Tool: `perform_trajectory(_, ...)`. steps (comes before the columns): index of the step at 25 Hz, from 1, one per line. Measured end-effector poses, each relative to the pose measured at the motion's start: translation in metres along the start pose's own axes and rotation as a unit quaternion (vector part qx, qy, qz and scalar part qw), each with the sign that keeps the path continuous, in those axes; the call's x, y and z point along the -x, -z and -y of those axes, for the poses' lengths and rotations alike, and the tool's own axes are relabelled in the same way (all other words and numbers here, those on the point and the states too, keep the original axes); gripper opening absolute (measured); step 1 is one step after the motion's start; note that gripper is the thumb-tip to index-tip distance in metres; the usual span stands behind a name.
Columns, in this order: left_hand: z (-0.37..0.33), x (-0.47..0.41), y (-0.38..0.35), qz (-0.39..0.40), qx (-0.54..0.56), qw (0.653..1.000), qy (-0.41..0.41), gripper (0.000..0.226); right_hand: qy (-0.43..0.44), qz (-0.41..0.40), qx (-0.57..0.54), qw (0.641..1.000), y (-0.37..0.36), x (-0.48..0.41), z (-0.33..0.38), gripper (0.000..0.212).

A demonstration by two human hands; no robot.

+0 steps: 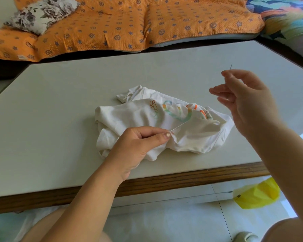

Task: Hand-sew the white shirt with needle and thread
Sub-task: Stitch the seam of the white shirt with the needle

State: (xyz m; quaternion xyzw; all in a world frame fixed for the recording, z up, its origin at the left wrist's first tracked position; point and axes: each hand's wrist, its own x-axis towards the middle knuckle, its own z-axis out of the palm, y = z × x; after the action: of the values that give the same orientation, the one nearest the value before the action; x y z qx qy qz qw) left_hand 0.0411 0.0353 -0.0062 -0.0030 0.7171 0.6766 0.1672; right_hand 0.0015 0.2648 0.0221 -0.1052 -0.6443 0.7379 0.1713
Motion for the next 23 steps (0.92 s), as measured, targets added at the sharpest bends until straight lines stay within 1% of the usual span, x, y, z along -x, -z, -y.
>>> perform_trajectory(2, -0.002, 0.002, 0.000, -0.010, -0.013, 1.000, 0.001, 0.010, 0.071, -0.019, 0.085, 0.994, 0.003, -0.004, -0.003, 0.013)
perform_trajectory(4, -0.003, 0.003, 0.001, -0.016, -0.023, 1.000, 0.000, 0.011, 0.117, -0.034, 0.164, 0.979, 0.009, -0.007, -0.005, 0.011)
perform_trajectory(6, -0.003, 0.004, 0.003, -0.019, -0.025, 0.999, -0.002, 0.011, 0.134, -0.046, 0.227, 0.963, 0.017, -0.011, -0.005, 0.007)
perform_trajectory(11, -0.002, 0.002, 0.007, -0.012, -0.030, 0.999, -0.005, 0.009, 0.126, -0.075, 0.317, 0.937, 0.040, -0.020, -0.008, 0.015)
perform_trajectory(17, -0.003, 0.001, 0.012, -0.004, -0.041, 0.999, -0.011, 0.007, 0.115, -0.088, 0.346, 0.927, 0.052, -0.022, -0.009, 0.018)
perform_trajectory(20, -0.003, 0.002, 0.015, 0.001, -0.054, 0.998, -0.019, 0.017, 0.103, -0.080, 0.350, 0.928, 0.048, -0.017, -0.006, 0.016)
perform_trajectory(22, -0.002, 0.003, 0.015, -0.001, -0.065, 0.998, -0.023, 0.017, 0.090, -0.050, 0.297, 0.949, 0.033, -0.006, 0.000, 0.010)
perform_trajectory(23, -0.001, 0.003, 0.013, -0.001, -0.070, 0.997, -0.025, 0.014, 0.071, -0.014, 0.251, 0.965, 0.022, 0.004, 0.004, 0.010)
